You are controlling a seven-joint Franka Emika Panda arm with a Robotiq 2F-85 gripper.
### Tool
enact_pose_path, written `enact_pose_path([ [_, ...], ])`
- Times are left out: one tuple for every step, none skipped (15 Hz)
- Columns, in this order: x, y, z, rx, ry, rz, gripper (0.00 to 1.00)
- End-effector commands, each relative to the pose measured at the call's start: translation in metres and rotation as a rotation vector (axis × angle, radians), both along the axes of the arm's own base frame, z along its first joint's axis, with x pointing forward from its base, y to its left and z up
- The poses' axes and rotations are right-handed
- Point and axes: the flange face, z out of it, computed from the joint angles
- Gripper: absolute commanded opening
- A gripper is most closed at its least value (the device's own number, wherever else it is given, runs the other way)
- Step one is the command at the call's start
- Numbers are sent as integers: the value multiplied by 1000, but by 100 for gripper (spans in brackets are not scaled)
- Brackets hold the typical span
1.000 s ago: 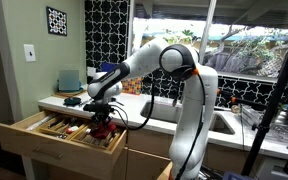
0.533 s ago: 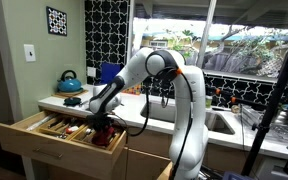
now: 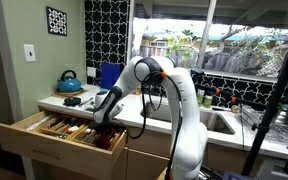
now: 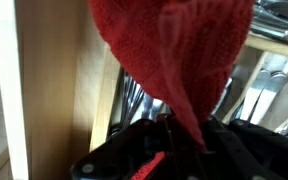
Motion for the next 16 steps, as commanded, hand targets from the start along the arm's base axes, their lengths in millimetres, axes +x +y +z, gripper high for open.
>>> enact_pose_path([
  [15,6,-18,-7,-29,3,3],
  [17,8,-23,16,-18,-17,3],
  [22,11,-25,13,-31,-32,3],
  [27,13,-28,29,-58,-36,3],
  [30,14,-32,28,-48,-42,3],
  [32,14,-36,14,-51,-40,3],
  [34,14,-39,10,-48,-43,3],
  [36,15,-40,5,-43,-41,7],
  [37,15,-40,4,-41,-42,38],
  [38,17,-36,0,-40,-50,38],
  [37,20,-28,1,-42,-56,45],
  [37,23,-20,-6,-49,-63,52],
  [36,28,-10,-9,-52,-67,59],
  [34,32,-4,-19,-45,-70,67],
  [32,37,5,-20,-36,-79,74],
  [32,41,12,-20,-31,-84,83],
])
